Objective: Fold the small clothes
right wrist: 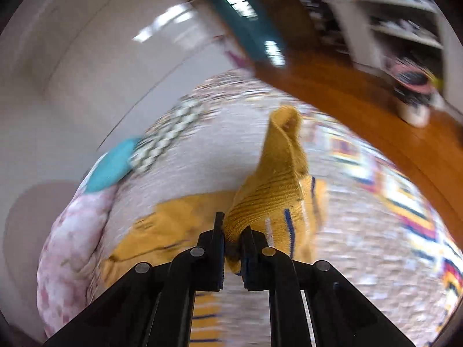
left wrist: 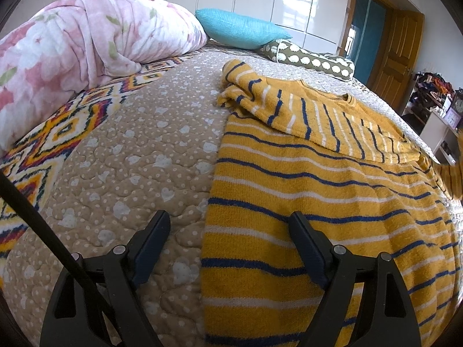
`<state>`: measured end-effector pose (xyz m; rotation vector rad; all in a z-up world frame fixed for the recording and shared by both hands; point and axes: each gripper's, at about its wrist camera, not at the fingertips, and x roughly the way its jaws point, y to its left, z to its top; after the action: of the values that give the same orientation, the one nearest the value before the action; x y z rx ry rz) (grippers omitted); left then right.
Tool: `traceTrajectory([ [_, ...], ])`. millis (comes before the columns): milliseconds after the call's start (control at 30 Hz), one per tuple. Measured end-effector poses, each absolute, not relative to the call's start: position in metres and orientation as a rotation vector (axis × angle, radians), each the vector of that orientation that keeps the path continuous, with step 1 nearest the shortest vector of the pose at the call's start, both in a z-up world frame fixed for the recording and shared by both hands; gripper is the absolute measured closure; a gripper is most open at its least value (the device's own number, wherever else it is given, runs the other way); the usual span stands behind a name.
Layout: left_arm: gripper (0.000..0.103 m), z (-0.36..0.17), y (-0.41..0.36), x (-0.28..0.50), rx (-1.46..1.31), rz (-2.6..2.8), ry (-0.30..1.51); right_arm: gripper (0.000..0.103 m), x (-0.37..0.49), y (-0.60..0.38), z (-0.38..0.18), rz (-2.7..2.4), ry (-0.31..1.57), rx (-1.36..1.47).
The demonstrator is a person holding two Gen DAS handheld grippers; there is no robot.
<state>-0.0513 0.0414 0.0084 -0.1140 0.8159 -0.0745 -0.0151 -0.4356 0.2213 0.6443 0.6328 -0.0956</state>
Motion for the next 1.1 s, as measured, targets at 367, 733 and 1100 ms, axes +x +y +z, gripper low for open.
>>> traceTrajectory([
  [367,0.02,0.009,0.047,-0.056,-0.158,-0.103,0.782,0.093,0.133,-0.13,0.185,0.344,0.861,0.261],
  [733,0.019,0.009,0.053,-0.06,-0.205,-0.133,0.756,0.075,0.156,-0.026,0.1,0.594,1.105,0.195],
  [1100,0.019,0.009,0.054,-0.061,-0.21,-0.138,0.753,0.064,0.14,-0.106,0.136,0.405,0.983,0.182],
])
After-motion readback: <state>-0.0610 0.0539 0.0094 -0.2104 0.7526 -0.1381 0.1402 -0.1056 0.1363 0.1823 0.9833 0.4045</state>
